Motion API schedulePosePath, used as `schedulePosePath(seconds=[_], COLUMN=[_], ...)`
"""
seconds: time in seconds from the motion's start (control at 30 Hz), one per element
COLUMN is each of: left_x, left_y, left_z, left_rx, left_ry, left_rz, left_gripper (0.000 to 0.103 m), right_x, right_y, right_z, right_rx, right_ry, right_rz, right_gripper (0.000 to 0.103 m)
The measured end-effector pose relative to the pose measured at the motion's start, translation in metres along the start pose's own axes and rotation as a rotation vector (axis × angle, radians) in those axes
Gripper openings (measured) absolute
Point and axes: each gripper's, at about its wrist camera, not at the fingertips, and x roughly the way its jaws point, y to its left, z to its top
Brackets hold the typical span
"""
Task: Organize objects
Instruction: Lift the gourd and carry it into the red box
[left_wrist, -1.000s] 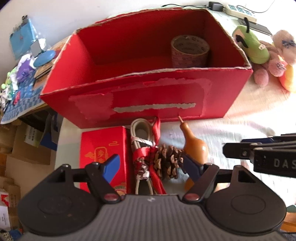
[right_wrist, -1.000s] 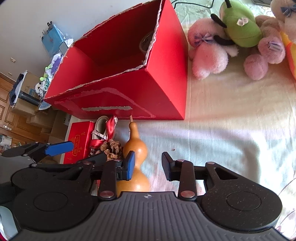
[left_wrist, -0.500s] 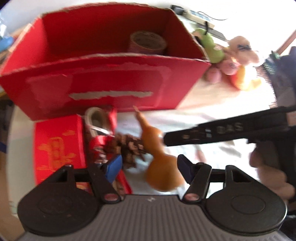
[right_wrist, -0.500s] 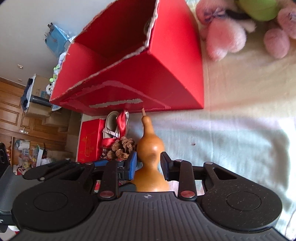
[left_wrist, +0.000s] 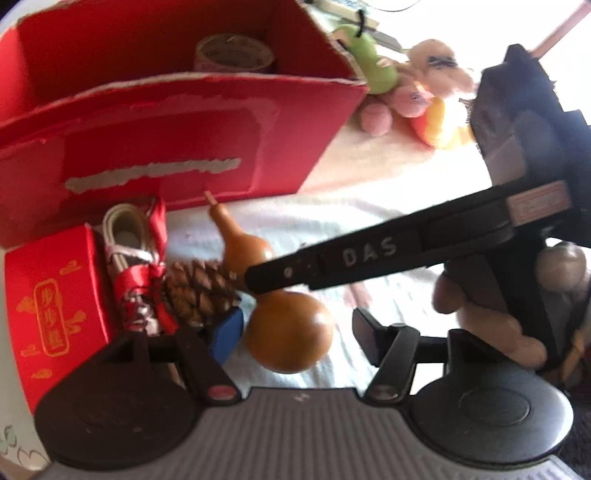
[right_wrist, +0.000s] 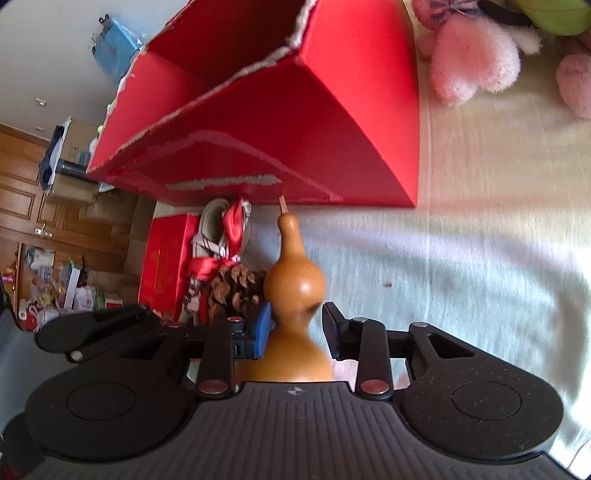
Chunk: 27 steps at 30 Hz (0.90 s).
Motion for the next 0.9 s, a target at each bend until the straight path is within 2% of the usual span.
schedulePosePath(seconds=[0.13,0.27,0.47,0.67,0.9], left_x=[0.009,0.023,0.034,0.035,0.027], left_y=[0.000,0.003,-0.004,-0.026,-0.061], left_z=[0.002,0.004,0.008,0.015,0.028], left_rx=[0.006,-0.011,0.016,0.108,0.263], left_ry=[0.029,0.065,0.080,0.077,0.059], left_rz=[0.015,0.022,0.028,0.000,-0.078], left_gripper=[0.069,0.069,0.060,0.057,0.057], right_x=[0.007,0.009,-0.005,-0.033,-0.075], right_y=[-0.005,-0.005,-0.017,-0.030,-0.038], right_z=[0.000,0.001,-0.004,-0.014,-0.029], right_rx=[0.032,0.034,0.061,0.125,0.203], right_ry=[0.010,0.008,0.001,-0.065,-0.181], right_rz=[0.034,0.032,0.022,0.013,-0.012], right_gripper=[0.035,0.036,0.036,0.036,0.035])
